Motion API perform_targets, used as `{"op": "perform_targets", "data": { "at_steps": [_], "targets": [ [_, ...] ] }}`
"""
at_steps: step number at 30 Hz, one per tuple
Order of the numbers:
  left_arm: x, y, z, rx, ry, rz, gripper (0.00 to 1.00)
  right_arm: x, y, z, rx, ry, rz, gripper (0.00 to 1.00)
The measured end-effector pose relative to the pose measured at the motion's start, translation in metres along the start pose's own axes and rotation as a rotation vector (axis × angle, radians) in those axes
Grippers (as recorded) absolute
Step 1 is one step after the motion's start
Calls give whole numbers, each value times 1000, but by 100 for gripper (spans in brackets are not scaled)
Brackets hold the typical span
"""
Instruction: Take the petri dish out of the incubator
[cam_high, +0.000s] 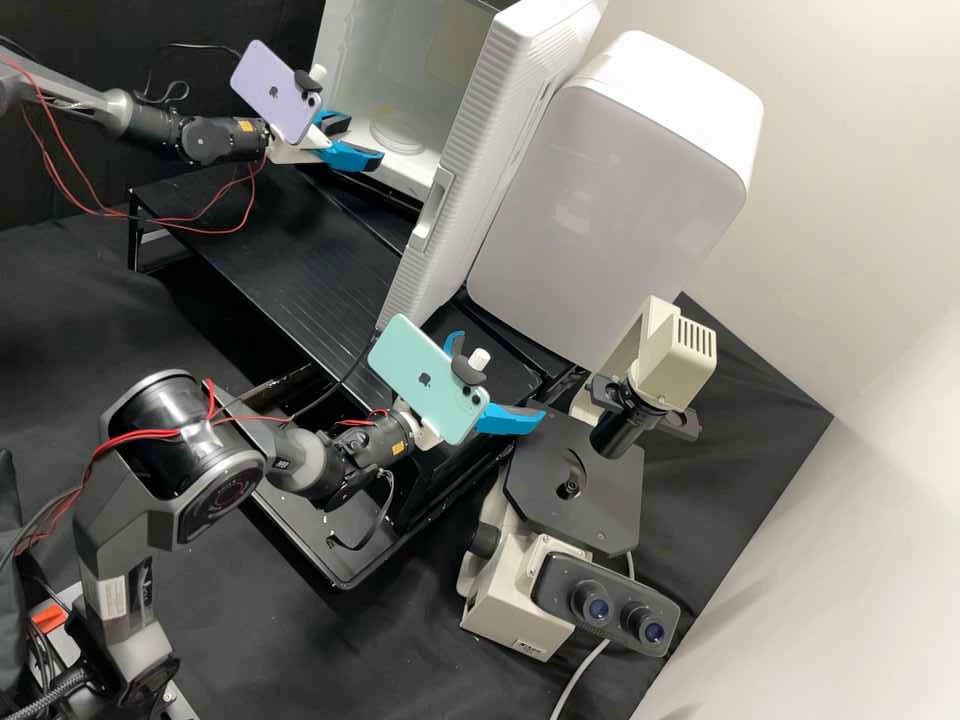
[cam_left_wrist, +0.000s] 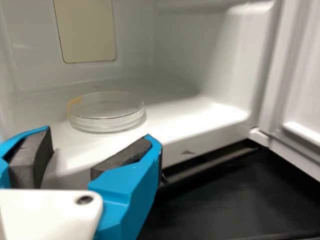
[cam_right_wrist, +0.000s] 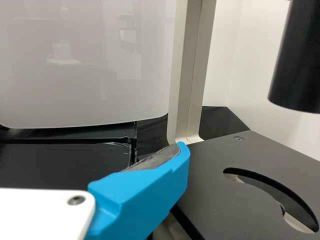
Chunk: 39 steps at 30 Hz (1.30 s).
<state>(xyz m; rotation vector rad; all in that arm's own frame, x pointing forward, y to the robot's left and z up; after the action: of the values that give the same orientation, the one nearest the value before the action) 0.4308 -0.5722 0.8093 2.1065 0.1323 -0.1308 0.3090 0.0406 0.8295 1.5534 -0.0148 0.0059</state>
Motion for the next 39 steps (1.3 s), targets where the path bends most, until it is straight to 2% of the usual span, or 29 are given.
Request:
{"op": "perform_targets", "data": {
  "at_steps": [6,11,18,24,29,34,39],
  "targets": [
    [-39,1,4,12,-73,63,100,0,0,0,0,0,0,100],
    [-56,2,10,31,-121,124,100,0,0,0,0,0,0,100],
    [-71,-20,16,45,-164,56,100,0,0,0,0,0,0,100],
    [-80,-34,18,58,-181,16,100,0,0,0,0,0,0,100],
    [-81,-37,26,76,-248,6,100,0,0,0,0,0,0,100],
    [-74,-36,35,117,-307,12,100,0,0,0,0,0,0,100],
    [-62,-30,42,105,-318,37,100,0,0,0,0,0,0,100]
  ]
}}
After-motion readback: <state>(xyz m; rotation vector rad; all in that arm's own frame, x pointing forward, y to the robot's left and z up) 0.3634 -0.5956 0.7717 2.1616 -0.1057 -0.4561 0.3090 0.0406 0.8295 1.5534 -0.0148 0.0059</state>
